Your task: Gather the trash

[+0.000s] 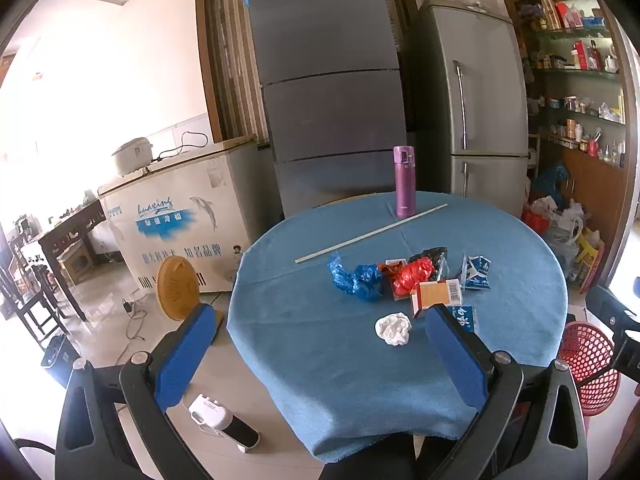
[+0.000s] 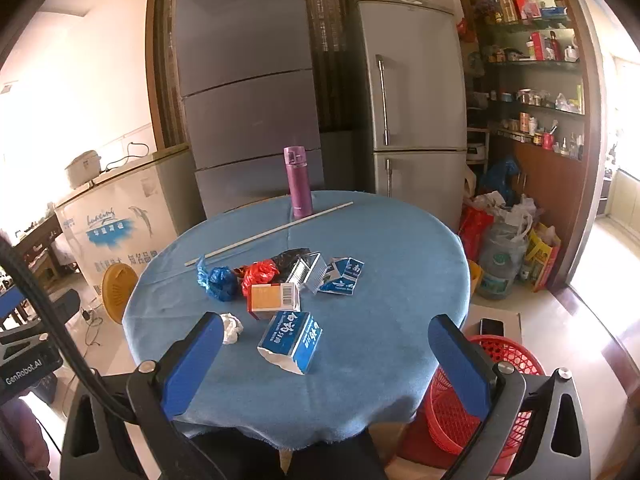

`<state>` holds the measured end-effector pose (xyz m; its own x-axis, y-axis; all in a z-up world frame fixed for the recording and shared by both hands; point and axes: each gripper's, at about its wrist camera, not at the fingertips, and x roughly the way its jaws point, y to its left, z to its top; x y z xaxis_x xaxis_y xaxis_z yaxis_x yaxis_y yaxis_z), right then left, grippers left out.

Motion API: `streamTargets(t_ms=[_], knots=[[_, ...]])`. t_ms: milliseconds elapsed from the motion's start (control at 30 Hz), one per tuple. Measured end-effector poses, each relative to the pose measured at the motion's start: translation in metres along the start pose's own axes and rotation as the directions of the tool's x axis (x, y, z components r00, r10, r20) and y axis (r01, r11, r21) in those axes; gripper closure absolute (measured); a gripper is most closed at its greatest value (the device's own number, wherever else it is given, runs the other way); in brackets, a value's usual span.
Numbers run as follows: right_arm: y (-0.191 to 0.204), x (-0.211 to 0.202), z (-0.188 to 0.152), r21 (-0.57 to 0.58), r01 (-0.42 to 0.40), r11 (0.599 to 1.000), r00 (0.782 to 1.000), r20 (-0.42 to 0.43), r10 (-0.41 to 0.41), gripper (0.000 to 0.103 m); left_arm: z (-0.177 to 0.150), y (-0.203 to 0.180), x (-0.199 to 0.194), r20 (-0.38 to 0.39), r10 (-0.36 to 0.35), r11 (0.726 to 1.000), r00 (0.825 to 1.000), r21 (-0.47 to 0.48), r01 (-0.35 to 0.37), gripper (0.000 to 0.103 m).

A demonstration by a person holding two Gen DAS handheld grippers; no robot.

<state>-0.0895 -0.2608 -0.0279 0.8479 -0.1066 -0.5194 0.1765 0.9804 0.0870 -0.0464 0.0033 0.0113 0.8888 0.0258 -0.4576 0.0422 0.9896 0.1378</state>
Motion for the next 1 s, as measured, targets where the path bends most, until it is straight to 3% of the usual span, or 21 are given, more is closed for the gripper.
streamTargets(t_ms=[600,833,1000], knots=[[0.012,0.007,0.009,-0.032,0.005,0.999,1.0,0.018,-0.005,0.0,0.003,0.002,0.011,-0.002,-0.007,1.0,1.0,-0.009,0.007,0.0],[0.011,0.016,0.017,-0.033,0.001,0.999,0.999,0.052,0.0,0.0,0.009,-0.005,0.033,-0.033,-0.012,1.0,0.999,-0.009,0.012,0.0],[0.012,0.037,0.018,-0.041,-0.012,0.999,1.0,0.022,0.012,0.0,0.009,-0.012,0.054,-0.062,-0.01,1.0,0.998,0.002,0.01,0.0]])
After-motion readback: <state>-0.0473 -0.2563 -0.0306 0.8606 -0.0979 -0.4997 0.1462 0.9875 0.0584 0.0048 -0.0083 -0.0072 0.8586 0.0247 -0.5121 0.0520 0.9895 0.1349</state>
